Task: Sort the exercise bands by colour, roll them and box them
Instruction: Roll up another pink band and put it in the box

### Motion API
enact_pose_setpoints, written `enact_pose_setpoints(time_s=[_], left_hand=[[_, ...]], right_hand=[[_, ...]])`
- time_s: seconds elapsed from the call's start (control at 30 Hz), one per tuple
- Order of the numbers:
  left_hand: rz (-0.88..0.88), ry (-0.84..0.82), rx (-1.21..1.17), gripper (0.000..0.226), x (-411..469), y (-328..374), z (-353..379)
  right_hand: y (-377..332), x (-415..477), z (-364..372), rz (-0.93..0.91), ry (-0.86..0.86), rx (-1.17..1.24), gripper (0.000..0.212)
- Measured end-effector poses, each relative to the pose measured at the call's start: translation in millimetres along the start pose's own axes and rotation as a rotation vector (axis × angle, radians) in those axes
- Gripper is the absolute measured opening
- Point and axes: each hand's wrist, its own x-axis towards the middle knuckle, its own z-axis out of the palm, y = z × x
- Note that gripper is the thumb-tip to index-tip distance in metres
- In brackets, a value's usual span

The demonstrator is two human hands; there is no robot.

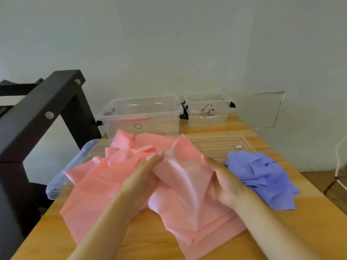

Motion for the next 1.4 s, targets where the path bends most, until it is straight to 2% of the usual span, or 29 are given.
enact_pose_setpoints(time_s=[0.07, 0.13, 0.2, 0.33, 0.43, 0.6, 0.63, 0.7, 0.77, 0.8, 0.9, 0.97, 1.03, 1.13, 1.23, 1.37, 1.4], left_hand=[[0.028, -0.021, -0.044, 0.023, -4.1, -0.8, -3.1], [0.031, -0.028, -0.065, 0.062, -7.9, -2.0, -10.2], [0.03, -0.04, -0.052, 0.073, -14.1, -3.5, -10.8], [0.109, -0.056, 0.036, 0.046, -19.0, -7.1, -6.3], [0.153, -0.091, 0.053, 0.038, -19.8, -7.2, -5.2], [0.177, 0.018, 0.082, 0.051, -18.5, -7.8, -8.0], [0.153, 0.032, 0.061, 0.052, -18.8, -7.9, -8.7], [0.098, 0.053, 0.021, 0.048, -19.6, -7.6, -8.1], [0.078, 0.081, 0.044, 0.032, -21.0, -6.5, -7.2], [0.093, 0.078, 0.075, 0.027, -21.7, -6.4, -7.2], [0.205, 0.128, 0.286, 0.021, -26.8, -5.4, -11.6], [0.264, 0.162, 0.462, 0.02, -28.7, -2.7, -17.9], [0.28, 0.168, 0.506, 0.02, -28.1, -1.9, -23.6], [0.288, 0.133, 0.456, 0.024, -26.7, 0.0, -23.4], [0.268, 0.069, 0.427, 0.016, -27.1, 1.0, -25.0], [0.211, -0.049, 0.311, 0.022, -31.1, 10.2, -28.6], [0.208, -0.07, 0.263, 0.013, -30.3, 10.4, -30.7]], right_hand=[[2.0, -4.3, -1.6, -0.006, -0.07, 0.038, 0.067], [3.1, -10.6, 2.4, -0.029, -0.117, 0.089, 0.07], [5.0, -14.5, 6.6, -0.047, -0.143, 0.087, 0.073], [6.4, -6.3, 8.6, -0.042, -0.113, 0.011, 0.08], [3.7, -0.1, 5.0, 0.008, -0.091, 0.019, 0.082], [3.9, 3.0, 4.8, 0.02, -0.071, 0.036, 0.067], [4.3, 2.8, 6.0, 0.008, -0.062, -0.013, 0.061], [3.4, 2.7, 11.9, -0.029, -0.045, -0.129, 0.036], [2.7, 4.5, 16.5, -0.059, 0.004, -0.19, 0.009], [2.5, 6.4, 17.3, -0.078, 0.041, -0.216, 0.005], [1.6, 9.0, 15.1, -0.187, 0.156, -0.317, 0.012], [0.0, 7.3, 12.5, -0.262, 0.191, -0.421, 0.006], [-1.0, 3.6, 9.7, -0.293, 0.197, -0.508, 0.011], [1.4, -2.3, 3.6, -0.258, 0.193, -0.546, 0.014], [4.0, -8.6, 1.7, -0.238, 0.234, -0.526, 0.016], [-1.5, -11.6, 3.4, -0.267, 0.301, -0.426, 0.039], [-3.6, -10.6, 2.9, -0.267, 0.301, -0.395, 0.043]])
